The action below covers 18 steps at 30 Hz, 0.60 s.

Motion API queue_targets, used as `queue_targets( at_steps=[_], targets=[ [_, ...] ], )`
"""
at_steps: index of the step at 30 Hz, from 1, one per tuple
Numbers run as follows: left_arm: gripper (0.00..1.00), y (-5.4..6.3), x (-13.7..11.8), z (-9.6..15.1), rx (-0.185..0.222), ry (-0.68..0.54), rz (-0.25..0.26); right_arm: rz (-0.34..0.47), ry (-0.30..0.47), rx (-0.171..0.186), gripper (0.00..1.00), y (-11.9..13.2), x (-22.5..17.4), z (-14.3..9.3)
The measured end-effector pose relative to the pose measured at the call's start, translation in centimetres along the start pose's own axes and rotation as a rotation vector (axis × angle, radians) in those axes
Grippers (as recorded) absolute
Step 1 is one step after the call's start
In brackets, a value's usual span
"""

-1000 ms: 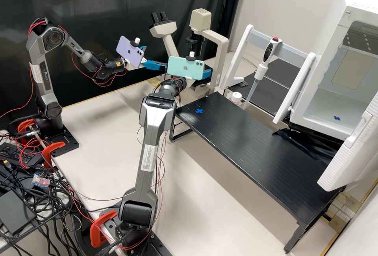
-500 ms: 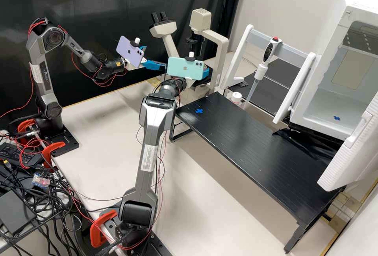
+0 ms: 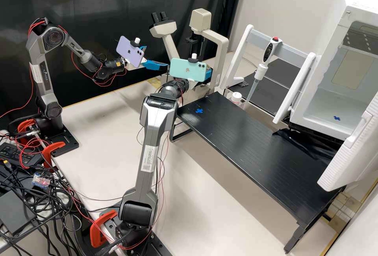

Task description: Move the petri dish to the bench

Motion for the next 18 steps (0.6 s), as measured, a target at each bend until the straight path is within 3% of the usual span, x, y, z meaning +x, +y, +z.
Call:
queue_targets(
  at_steps=[11, 18],
  targets=[
    [1.0, 0.0, 0.0, 0.0, 0.0, 0.0, 0.0, 0.024, 0.027, 0.001, 0.0, -0.1, -1.2, 0.8],
    [1.0, 0.0, 0.0, 0.0, 0.0, 0.0, 0.0, 0.025, 0.079, 0.01, 0.0, 0.1, -4.4, 1.4]
  ],
)
